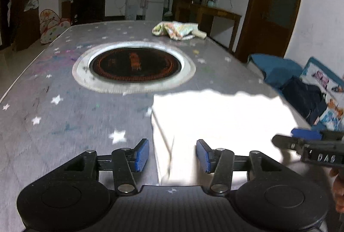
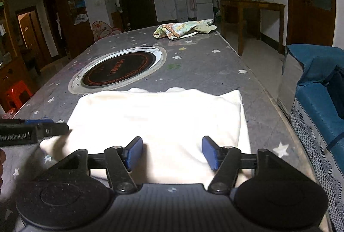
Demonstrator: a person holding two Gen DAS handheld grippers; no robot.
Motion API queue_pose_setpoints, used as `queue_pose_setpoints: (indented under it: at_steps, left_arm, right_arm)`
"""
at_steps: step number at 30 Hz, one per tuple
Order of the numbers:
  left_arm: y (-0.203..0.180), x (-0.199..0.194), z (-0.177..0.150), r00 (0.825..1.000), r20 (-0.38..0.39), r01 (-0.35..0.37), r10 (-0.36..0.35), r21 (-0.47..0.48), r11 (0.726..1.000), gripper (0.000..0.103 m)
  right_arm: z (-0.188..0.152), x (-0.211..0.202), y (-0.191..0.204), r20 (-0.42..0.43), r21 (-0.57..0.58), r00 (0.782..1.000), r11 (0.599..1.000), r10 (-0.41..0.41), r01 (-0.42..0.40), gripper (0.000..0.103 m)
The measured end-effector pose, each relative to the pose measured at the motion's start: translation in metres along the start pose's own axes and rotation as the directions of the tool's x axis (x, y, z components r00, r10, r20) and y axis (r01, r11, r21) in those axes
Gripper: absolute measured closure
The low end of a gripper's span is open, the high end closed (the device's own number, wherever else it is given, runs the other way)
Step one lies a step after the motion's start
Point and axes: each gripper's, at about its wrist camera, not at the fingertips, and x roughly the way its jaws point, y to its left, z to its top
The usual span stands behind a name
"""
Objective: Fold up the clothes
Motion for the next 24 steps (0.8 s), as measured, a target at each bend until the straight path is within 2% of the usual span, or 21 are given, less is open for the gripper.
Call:
queue_pose_setpoints:
  at_steps: [6,10,14,24]
  left_arm:
    - [0.000,-0.002,-0.013,1.000,0.013,-0.016,0.016,0.017,1.000,0.045]
    - [0.005,-0.010,-0.017,1.000,0.015,-0.014,0.014,-0.005,1.000,0.041]
    - [0.009,-0.023,-0.024,0.999,0.037,-0.036,0.037,-0.012,0.999,0.034]
    - [0.011,-0.032,-0.045,0.996,0.022,-0.085,0.085,0.002,0.996,0.027]
  right_arm:
    - [-0.014,-0.006,0.013,0.020,-0.056,0.999,0.998,-0.036,0.038,0.034]
    - [-0.019,-0.007,0.016,0.049,-0.070,0.997,0.996,-0.055,0.059,0.033]
    - [-0.023,-0.006,0.015,0.068,-0.068,0.996,0.996,-0.051,0.056,0.024]
    - [-0.024,-0.004,0.012,0.061,-0.055,0.998,0.998,-0.027,0.030,0.018]
